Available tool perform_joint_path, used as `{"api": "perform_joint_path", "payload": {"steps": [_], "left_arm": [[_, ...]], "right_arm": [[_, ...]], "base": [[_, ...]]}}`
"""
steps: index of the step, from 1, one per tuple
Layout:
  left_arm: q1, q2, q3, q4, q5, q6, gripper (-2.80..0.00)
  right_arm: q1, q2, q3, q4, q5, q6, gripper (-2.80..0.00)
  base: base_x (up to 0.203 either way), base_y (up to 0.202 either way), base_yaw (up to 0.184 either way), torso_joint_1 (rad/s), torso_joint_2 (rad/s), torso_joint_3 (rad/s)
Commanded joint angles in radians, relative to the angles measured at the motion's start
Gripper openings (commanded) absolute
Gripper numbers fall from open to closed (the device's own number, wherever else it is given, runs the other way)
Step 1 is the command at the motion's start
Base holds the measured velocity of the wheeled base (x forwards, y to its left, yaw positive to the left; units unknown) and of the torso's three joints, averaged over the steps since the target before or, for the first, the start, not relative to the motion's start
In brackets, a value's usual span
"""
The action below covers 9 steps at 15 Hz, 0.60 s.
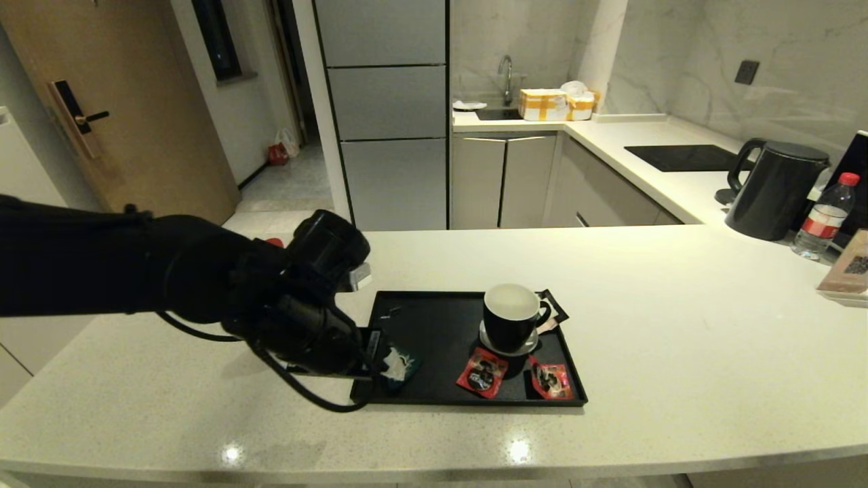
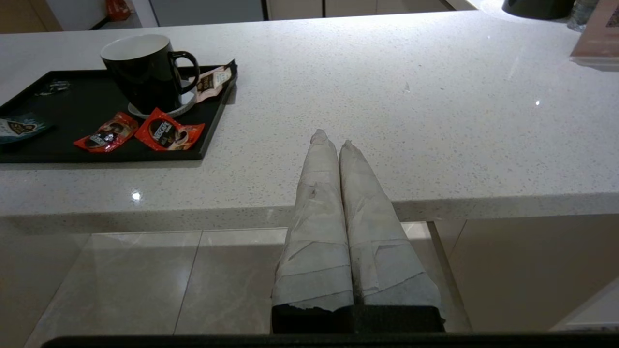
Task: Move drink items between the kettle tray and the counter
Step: Pick up the tea bag
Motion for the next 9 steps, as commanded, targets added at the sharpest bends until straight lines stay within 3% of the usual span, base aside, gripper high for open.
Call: {"api": "perform_joint_path", "payload": {"steps": [1,2,3,5,8,9], "left_arm": [[-0.017,0.133,-0.092,0.002,0.025,-0.128,0.00],[-0.029,0.185,-0.155,0.002,0.061,-0.229,0.00],[-0.037,0.213,-0.188,0.003,0.090,-0.277,0.00],[-0.041,0.235,-0.214,0.013,0.118,-0.302,0.00],[-0.039,0.304,-0.281,0.095,0.172,-0.401,0.00],[-0.039,0.304,-0.281,0.096,0.173,-0.402,0.00]], "right_arm": [[0.000,0.001,0.000,0.000,0.000,0.000,-2.80],[0.000,0.001,0.000,0.000,0.000,0.000,-2.80],[0.000,0.001,0.000,0.000,0.000,0.000,-2.80],[0.000,0.001,0.000,0.000,0.000,0.000,-2.80],[0.000,0.001,0.000,0.000,0.000,0.000,-2.80],[0.000,0.001,0.000,0.000,0.000,0.000,-2.80]], "base": [[0.000,0.000,0.000,0.000,0.00,0.000],[0.000,0.000,0.000,0.000,0.00,0.000],[0.000,0.000,0.000,0.000,0.00,0.000],[0.000,0.000,0.000,0.000,0.00,0.000],[0.000,0.000,0.000,0.000,0.00,0.000],[0.000,0.000,0.000,0.000,0.00,0.000]]}}
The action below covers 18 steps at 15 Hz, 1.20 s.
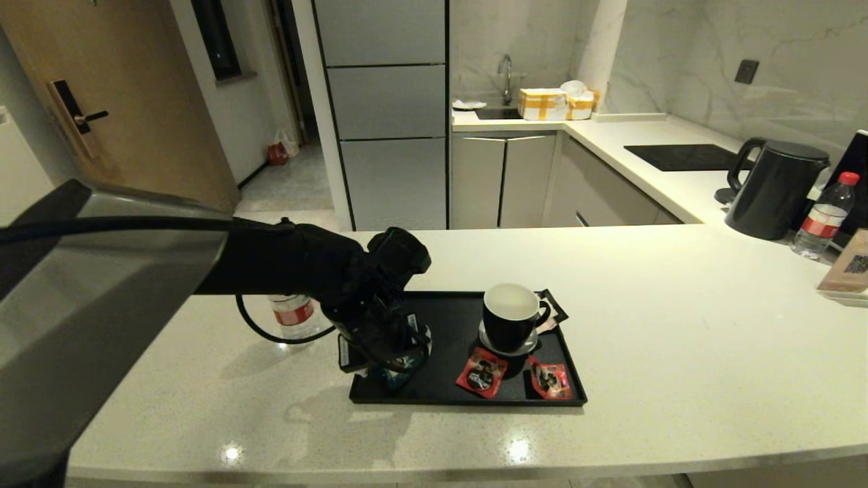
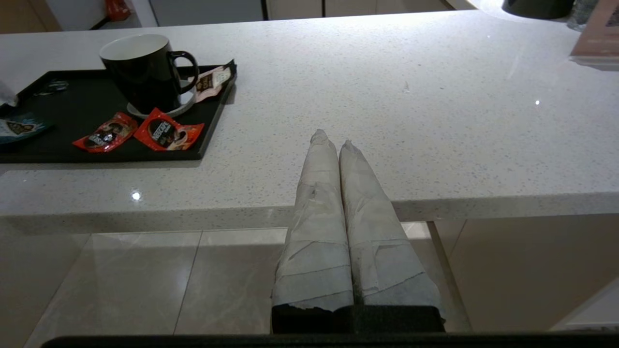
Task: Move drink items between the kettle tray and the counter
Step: Pick up the tea bag
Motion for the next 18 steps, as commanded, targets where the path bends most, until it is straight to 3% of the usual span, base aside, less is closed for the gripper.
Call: {"api": "perform_joint_path", "payload": {"steps": [1,18], "left_arm": [[0.000,0.014,-0.005,0.005,0.014,-0.011,0.00],[0.017,0.124,-0.066,-0.002,0.078,-0.056,0.00]], "right_arm": [[0.000,0.001,0.000,0.000,0.000,0.000,-2.80],[0.000,0.001,0.000,0.000,0.000,0.000,-2.80]], "base": [[0.000,0.000,0.000,0.000,0.00,0.000],[0.000,0.000,0.000,0.000,0.00,0.000]]}}
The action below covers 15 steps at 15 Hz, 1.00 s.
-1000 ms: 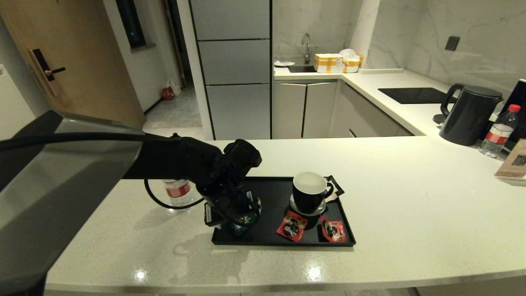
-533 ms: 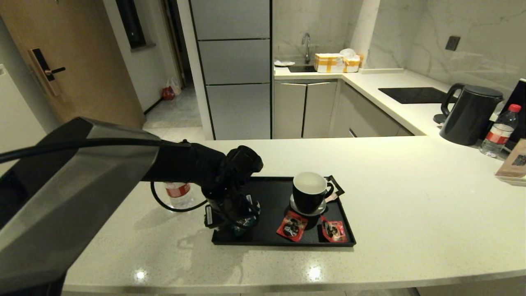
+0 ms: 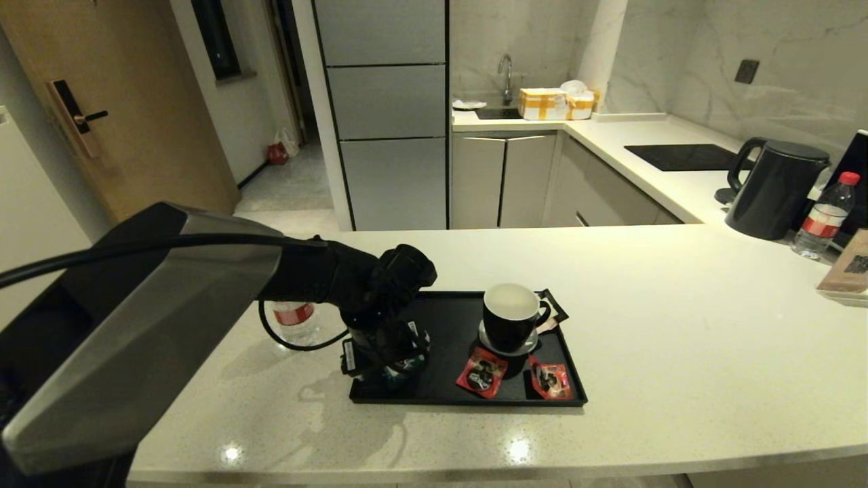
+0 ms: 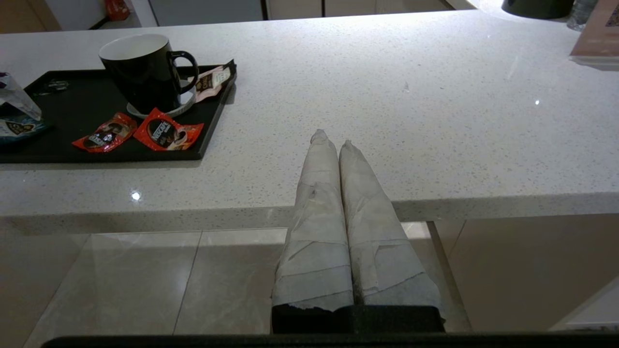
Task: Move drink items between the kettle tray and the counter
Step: Pick up the tea bag
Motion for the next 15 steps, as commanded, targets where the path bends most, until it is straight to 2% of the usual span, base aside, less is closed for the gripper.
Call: {"api": "perform_joint_path", "payload": {"steps": [1,2,12,15], "left_arm": [[0.000,0.011,-0.007,0.001,0.002,-0.005,0.00],[0.000,0.012,-0.007,0.001,0.002,-0.004,-2.80],[-0.003,-0.001,-0.015,0.015,0.011,-0.002,-2.80],[-0.003,-0.069,0.001,0.015,0.012,0.002,-2.80]], "right_arm": [[0.000,0.001,0.000,0.000,0.000,0.000,-2.80],[0.000,0.001,0.000,0.000,0.000,0.000,-2.80],[0.000,0.001,0.000,0.000,0.000,0.000,-2.80],[0.000,0.001,0.000,0.000,0.000,0.000,-2.80]], "base": [[0.000,0.000,0.000,0.000,0.00,0.000],[0.000,0.000,0.000,0.000,0.00,0.000],[0.000,0.000,0.000,0.000,0.00,0.000],[0.000,0.000,0.000,0.000,0.00,0.000]]}}
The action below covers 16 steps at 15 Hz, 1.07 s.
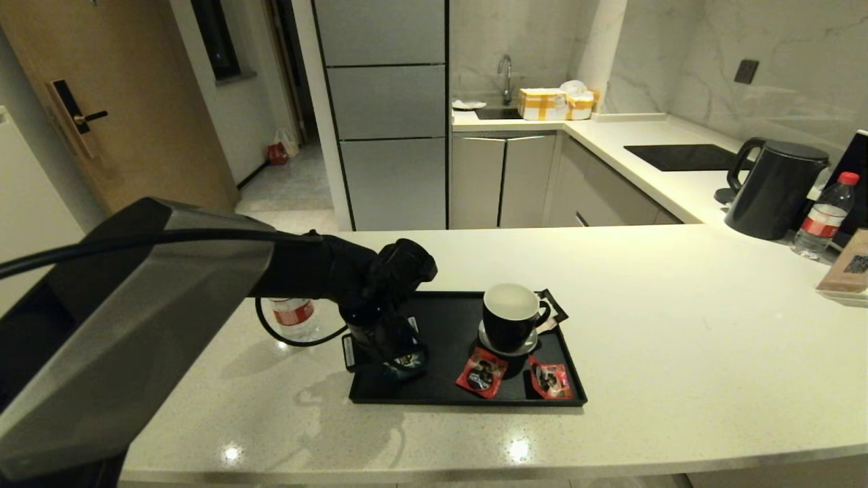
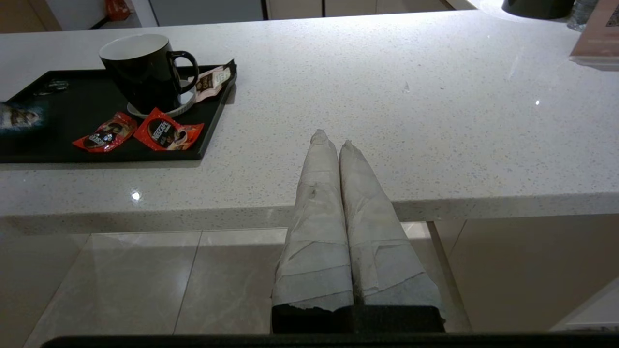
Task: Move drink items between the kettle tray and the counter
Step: Pick up the tea bag, then place it on the left
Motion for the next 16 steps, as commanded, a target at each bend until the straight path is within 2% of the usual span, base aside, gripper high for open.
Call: {"api": "perform_joint_path", "payload": {"steps": [1,4,6,7,10,12,16], "left_arm": [[0.000,-0.074,0.013,0.003,0.004,-0.004,-2.80],[0.018,-0.116,0.055,0.001,0.016,-0.001,-2.80],[0.052,-0.236,0.130,-0.001,0.028,-0.001,-2.80],[0.078,-0.281,0.179,-0.004,0.032,-0.003,-2.80],[0.221,-0.412,0.399,-0.011,0.039,-0.006,-2.80],[0.271,-0.439,0.473,-0.018,0.039,-0.002,-2.80],[0.306,-0.420,0.506,-0.037,0.032,0.017,-2.80]], "right_arm": [[0.000,0.001,0.000,0.000,0.000,0.000,-2.80],[0.000,0.001,0.000,0.000,0.000,0.000,-2.80],[0.000,0.001,0.000,0.000,0.000,0.000,-2.80],[0.000,0.001,0.000,0.000,0.000,0.000,-2.80],[0.000,0.001,0.000,0.000,0.000,0.000,-2.80],[0.000,0.001,0.000,0.000,0.000,0.000,-2.80],[0.000,0.001,0.000,0.000,0.000,0.000,-2.80]], "base": [[0.000,0.000,0.000,0.000,0.00,0.000],[0.000,0.000,0.000,0.000,0.00,0.000],[0.000,0.000,0.000,0.000,0.00,0.000],[0.000,0.000,0.000,0.000,0.00,0.000],[0.000,0.000,0.000,0.000,0.00,0.000],[0.000,0.000,0.000,0.000,0.00,0.000],[0.000,0.000,0.000,0.000,0.00,0.000]]}}
